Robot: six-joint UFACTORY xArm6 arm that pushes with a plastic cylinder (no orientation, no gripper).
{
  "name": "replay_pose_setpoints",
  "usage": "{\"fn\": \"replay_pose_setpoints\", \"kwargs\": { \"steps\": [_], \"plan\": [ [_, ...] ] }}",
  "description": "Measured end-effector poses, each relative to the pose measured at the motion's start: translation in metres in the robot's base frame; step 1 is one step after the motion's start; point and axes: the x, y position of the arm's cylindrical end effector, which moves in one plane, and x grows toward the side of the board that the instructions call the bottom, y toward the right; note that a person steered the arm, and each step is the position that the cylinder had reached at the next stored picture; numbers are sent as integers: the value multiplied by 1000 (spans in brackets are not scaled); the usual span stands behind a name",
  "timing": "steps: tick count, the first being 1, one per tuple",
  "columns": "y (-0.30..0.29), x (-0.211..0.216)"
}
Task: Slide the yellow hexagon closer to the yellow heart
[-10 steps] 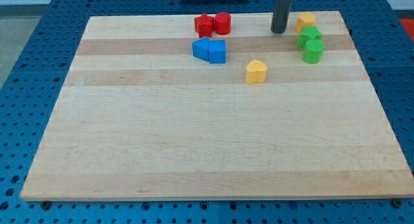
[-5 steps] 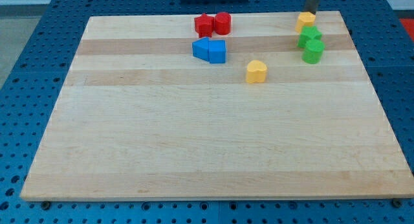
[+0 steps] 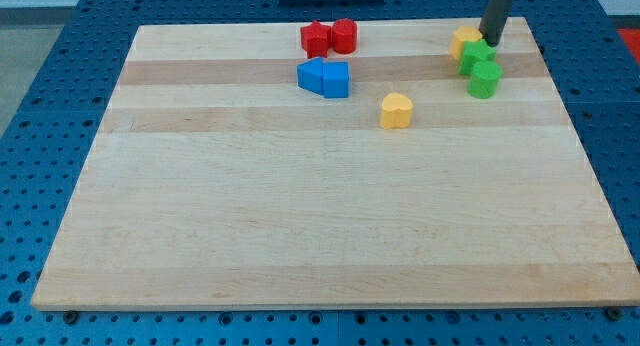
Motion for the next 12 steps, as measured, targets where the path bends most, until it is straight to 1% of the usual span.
{"fn": "replay_pose_setpoints", "kwargs": {
  "steps": [2,4,6,7,8,12],
  "plan": [
    [-21,-2],
    [-58,-4],
    [-74,-29],
    [-84,-29],
    [-84,-24],
    [-86,30]
  ]
}}
